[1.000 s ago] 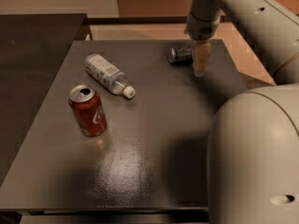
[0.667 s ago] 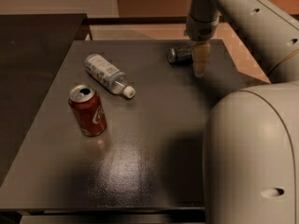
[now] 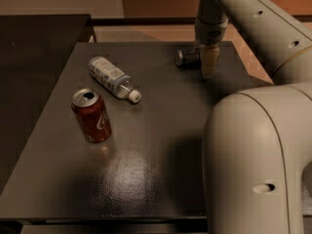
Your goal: Place redbull can upright
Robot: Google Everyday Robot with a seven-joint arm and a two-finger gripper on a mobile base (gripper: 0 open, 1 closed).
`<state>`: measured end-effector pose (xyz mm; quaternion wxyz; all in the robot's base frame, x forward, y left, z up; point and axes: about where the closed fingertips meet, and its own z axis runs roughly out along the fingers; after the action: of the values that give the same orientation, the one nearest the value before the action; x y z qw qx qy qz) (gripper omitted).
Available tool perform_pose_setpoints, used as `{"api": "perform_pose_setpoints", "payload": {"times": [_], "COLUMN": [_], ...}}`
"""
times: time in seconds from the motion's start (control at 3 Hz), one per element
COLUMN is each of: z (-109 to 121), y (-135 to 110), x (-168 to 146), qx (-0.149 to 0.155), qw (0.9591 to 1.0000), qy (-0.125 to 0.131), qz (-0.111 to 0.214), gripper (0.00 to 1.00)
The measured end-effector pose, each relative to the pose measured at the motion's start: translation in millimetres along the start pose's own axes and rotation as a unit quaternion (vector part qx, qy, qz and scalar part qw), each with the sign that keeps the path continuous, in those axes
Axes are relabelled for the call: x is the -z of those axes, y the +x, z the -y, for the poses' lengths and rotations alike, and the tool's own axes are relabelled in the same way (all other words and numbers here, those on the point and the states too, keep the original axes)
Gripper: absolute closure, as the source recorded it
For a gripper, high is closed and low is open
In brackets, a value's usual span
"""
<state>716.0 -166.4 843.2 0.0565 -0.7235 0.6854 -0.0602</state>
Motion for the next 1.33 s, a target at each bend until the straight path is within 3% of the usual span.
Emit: {"api": "perform_pose_setpoints", "payload": {"times": [0.67,1.0,1.33], "z": [4.7,7.8,10.5], "y": [9.5,15.6,19.5], "x": [2.7,22.2,54.0], "qx": [-0.006,0.000,0.022], "qw": [1.0000,0.9997,0.9971], "qy": [0.001,0.024,0.073], "qz": [0.001,0.005,0.004], "gripper": [0.72,0.96,1.00]}}
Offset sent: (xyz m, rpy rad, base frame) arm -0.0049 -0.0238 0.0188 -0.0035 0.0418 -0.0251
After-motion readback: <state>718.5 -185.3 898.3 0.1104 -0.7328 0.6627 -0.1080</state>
